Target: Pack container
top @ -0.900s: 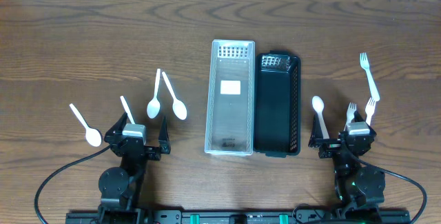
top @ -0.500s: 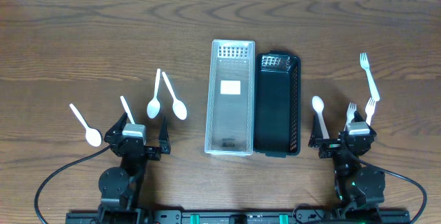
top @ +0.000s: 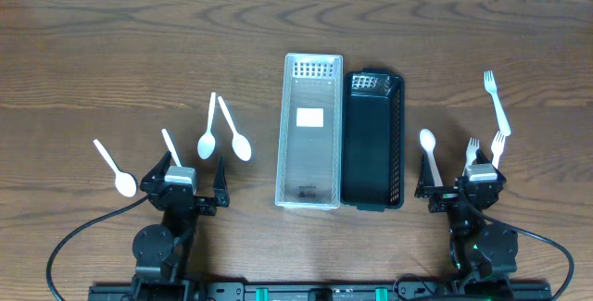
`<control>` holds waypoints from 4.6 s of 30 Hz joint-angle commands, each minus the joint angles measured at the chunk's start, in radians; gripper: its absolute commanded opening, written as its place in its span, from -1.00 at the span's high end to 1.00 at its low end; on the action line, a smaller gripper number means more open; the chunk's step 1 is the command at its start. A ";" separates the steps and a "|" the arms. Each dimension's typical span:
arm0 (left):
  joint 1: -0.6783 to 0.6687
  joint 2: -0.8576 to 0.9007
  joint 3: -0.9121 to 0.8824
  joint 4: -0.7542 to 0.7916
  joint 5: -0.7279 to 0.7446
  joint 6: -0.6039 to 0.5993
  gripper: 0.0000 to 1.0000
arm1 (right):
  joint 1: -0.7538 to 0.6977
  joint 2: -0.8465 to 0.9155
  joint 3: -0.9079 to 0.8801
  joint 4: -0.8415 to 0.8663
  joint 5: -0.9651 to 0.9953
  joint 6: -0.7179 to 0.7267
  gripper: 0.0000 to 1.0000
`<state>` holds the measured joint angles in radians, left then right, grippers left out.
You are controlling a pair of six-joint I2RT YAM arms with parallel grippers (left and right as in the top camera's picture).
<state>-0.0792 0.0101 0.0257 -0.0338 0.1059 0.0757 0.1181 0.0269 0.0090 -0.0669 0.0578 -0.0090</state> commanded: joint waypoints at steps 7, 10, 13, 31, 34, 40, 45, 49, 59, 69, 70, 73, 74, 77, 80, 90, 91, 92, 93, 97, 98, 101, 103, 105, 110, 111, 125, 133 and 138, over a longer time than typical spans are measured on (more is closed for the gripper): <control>0.006 -0.006 -0.022 -0.026 0.025 -0.002 -0.96 | 0.006 -0.007 -0.003 -0.003 -0.006 -0.007 -0.98; 0.006 -0.006 -0.022 -0.026 0.025 -0.002 -0.96 | 0.006 -0.007 -0.003 -0.003 -0.006 -0.007 -0.98; 0.006 -0.006 -0.022 -0.026 0.025 -0.002 -0.96 | 0.006 -0.007 -0.003 -0.003 -0.006 -0.007 -0.98; 0.006 -0.006 -0.022 -0.026 0.025 -0.002 -0.96 | 0.006 -0.007 -0.003 -0.003 -0.006 -0.007 -0.98; 0.006 -0.006 -0.022 -0.026 0.025 -0.002 -0.96 | 0.006 -0.007 -0.003 -0.003 -0.006 -0.007 -0.98; 0.006 -0.006 -0.022 -0.026 0.025 -0.002 -0.96 | 0.006 -0.007 -0.003 -0.003 -0.006 -0.007 -0.98; 0.006 -0.006 -0.022 -0.026 0.025 -0.002 -0.96 | 0.006 -0.007 -0.003 -0.001 -0.013 -0.006 -0.98; 0.006 -0.006 -0.022 -0.026 0.025 -0.002 -0.96 | 0.006 -0.002 -0.003 -0.007 -0.032 0.015 -0.98; 0.006 -0.006 -0.022 -0.026 0.025 -0.002 -0.96 | 0.006 0.054 0.189 -0.151 -0.089 0.109 -0.98; 0.006 -0.006 -0.022 -0.022 0.026 -0.003 -0.96 | 0.005 0.661 0.778 -0.828 0.009 0.259 -0.99; 0.006 -0.005 -0.022 -0.026 0.026 -0.009 -0.96 | 0.005 0.729 0.824 -0.864 0.000 0.259 -0.99; 0.006 0.000 -0.020 -0.027 0.025 -0.131 -0.96 | 0.005 0.920 0.941 -0.888 -0.051 0.259 -0.99; 0.006 0.005 -0.017 -0.035 0.025 -0.190 -0.96 | 0.005 0.984 0.971 -0.894 -0.079 0.249 -0.98; 0.006 0.027 0.016 -0.095 0.025 -0.294 -0.96 | 0.005 1.112 1.011 -0.885 -0.068 0.168 -0.17; 0.006 0.068 0.101 -0.213 0.025 -0.303 -0.96 | 0.005 1.219 1.014 -0.856 -0.018 0.220 0.38; 0.006 0.390 0.507 -0.589 0.014 -0.302 -0.96 | 0.005 1.445 1.014 -0.777 -0.043 0.247 0.73; 0.006 0.431 0.538 -0.620 0.014 -0.302 -0.96 | 0.005 1.461 1.014 -0.768 -0.058 0.246 0.72; 0.006 0.473 0.566 -0.649 0.014 -0.302 -0.96 | 0.005 1.476 1.014 -0.758 -0.080 0.232 0.71; 0.006 0.507 0.585 -0.668 0.014 -0.302 -0.96 | 0.005 1.488 1.014 -0.748 -0.104 0.220 0.70; 0.006 0.642 0.626 -0.711 0.014 -0.302 -0.96 | 0.006 1.528 1.014 -0.690 -0.225 0.174 0.63; 0.006 0.667 0.626 -0.711 0.014 -0.302 -0.96 | 0.007 1.535 1.014 -0.674 -0.245 0.166 0.60; 0.006 0.738 0.626 -0.714 0.014 -0.302 -0.96 | 0.007 1.549 1.014 -0.622 -0.276 0.159 0.52; 0.006 0.771 0.626 -0.713 0.014 -0.302 -0.96 | 0.008 1.550 1.014 -0.594 -0.291 0.152 0.48; 0.006 0.790 0.626 -0.713 0.014 -0.302 -0.96 | 0.008 1.550 1.014 -0.563 -0.318 0.137 0.48; 0.006 0.799 0.626 -0.711 0.014 -0.302 -0.96 | 0.007 1.550 1.014 -0.511 -0.352 0.127 0.40; 0.006 0.798 0.626 -0.709 0.014 -0.302 -0.96 | 0.005 1.550 1.014 -0.509 -0.336 0.135 0.40; 0.006 0.797 0.628 -0.707 0.018 -0.303 -0.96 | -0.171 1.443 1.177 -0.880 0.065 0.271 -0.46; 0.006 0.797 0.628 -0.713 0.018 -0.303 -0.96 | -0.206 1.466 1.102 -0.904 0.064 0.283 -0.65; 0.006 0.797 0.628 -0.714 0.018 -0.303 -0.96 | -0.204 1.498 1.024 -0.797 -0.003 0.271 -0.68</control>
<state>-0.0784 0.8097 0.6338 -0.7444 0.1215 -0.2138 -0.0822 1.4998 1.0657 -0.8852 0.0952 0.2596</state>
